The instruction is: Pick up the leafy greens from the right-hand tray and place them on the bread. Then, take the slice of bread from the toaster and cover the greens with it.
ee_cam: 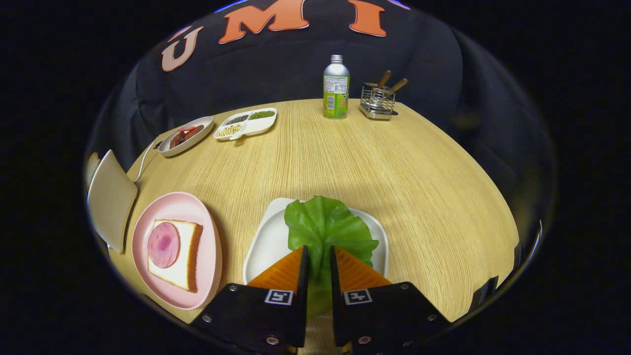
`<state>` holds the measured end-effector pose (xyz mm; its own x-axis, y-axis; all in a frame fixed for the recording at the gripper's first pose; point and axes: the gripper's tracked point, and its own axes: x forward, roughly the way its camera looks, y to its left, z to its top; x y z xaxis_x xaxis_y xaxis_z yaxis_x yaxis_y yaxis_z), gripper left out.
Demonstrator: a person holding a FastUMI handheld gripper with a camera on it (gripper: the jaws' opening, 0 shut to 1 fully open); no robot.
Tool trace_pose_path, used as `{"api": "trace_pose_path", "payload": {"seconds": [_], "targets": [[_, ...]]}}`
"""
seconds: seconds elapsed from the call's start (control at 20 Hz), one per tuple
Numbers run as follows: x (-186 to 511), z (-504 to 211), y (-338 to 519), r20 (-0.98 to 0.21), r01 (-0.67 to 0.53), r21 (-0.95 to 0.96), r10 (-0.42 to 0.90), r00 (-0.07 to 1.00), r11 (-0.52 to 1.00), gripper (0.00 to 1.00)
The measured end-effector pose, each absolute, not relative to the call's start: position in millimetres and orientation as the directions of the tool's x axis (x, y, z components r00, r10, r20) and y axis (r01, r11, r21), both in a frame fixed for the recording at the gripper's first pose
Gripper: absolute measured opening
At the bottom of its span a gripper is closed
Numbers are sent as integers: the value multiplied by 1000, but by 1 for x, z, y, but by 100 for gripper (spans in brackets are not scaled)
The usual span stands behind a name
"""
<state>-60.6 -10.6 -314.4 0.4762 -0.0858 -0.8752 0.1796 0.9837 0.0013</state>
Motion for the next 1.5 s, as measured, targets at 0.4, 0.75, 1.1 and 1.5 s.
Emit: {"api": "trace_pose_path", "payload": {"seconds": [0.4,0.75,1.1,1.5], "targets": [[-55,-300,0,-843,232,197,43,536,952,2],[-45,-276,9,-802,192,238,81,592,952,2],[-35,-246,40,-752,107,282,150,642,953,2],[-24,-227,99,-714,-33,316,260,650,948,2]]}}
